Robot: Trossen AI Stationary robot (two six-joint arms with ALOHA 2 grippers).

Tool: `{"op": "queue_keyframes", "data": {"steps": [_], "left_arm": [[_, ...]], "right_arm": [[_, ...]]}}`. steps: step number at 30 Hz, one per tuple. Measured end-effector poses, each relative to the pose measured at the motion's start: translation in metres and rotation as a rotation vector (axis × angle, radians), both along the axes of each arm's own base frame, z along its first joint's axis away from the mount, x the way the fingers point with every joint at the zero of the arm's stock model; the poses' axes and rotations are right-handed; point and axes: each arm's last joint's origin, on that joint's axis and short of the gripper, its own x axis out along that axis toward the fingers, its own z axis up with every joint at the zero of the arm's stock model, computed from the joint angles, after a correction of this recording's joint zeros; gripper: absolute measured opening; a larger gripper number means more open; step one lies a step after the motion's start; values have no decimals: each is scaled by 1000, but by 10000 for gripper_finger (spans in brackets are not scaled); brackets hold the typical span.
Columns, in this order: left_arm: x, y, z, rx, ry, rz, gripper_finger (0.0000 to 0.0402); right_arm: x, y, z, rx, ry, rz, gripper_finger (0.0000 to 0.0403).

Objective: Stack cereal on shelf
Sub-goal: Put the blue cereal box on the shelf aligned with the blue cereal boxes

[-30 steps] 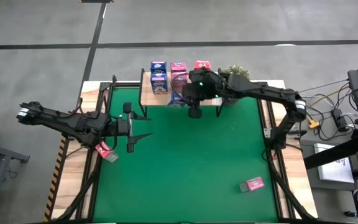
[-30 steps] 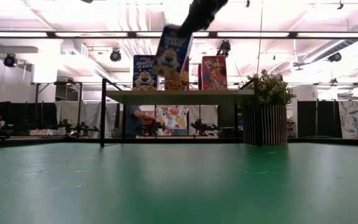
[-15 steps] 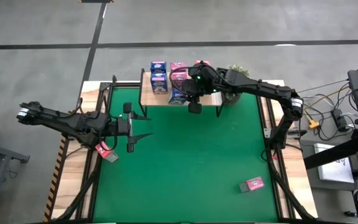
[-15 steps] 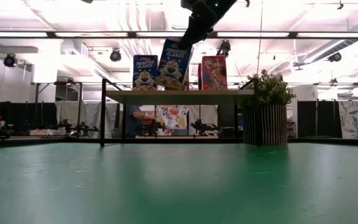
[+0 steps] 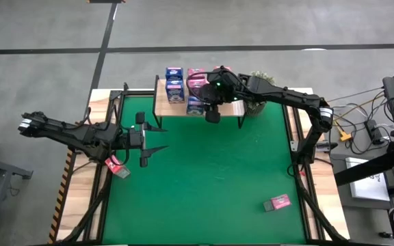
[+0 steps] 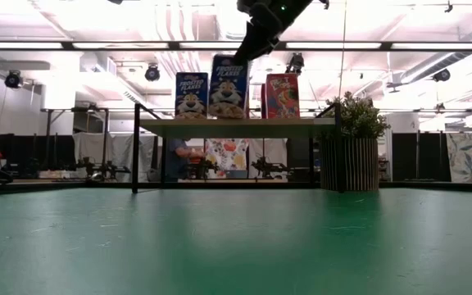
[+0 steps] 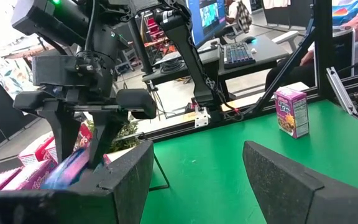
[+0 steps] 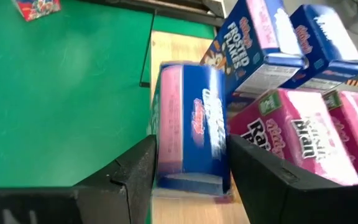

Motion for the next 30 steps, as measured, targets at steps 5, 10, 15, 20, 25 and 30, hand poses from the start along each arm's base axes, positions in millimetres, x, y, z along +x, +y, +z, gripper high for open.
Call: {"op": "queue_keyframes", "data": {"steps": [5, 10, 15, 20, 25, 30], "left_arm": [[0, 0, 0, 0, 0, 0, 232], [0, 0, 0, 0, 0, 0, 232], [3, -1, -3, -16, 0, 2, 232], [27, 0, -30, -32, 58, 31, 232], [59, 15, -60, -28, 102, 119, 232], [88, 42, -86, -28, 110, 228, 220]], "right_arm": [[2, -1, 2, -6, -30, -8, 189], [2, -1, 2, -19, -24, -24, 189], [2, -1, 2, -18, -23, -25, 189], [2, -1, 1, -18, -20, -24, 189], [1, -1, 1, -15, -13, -24, 189], [1, -1, 1, -15, -13, -23, 189]]}}
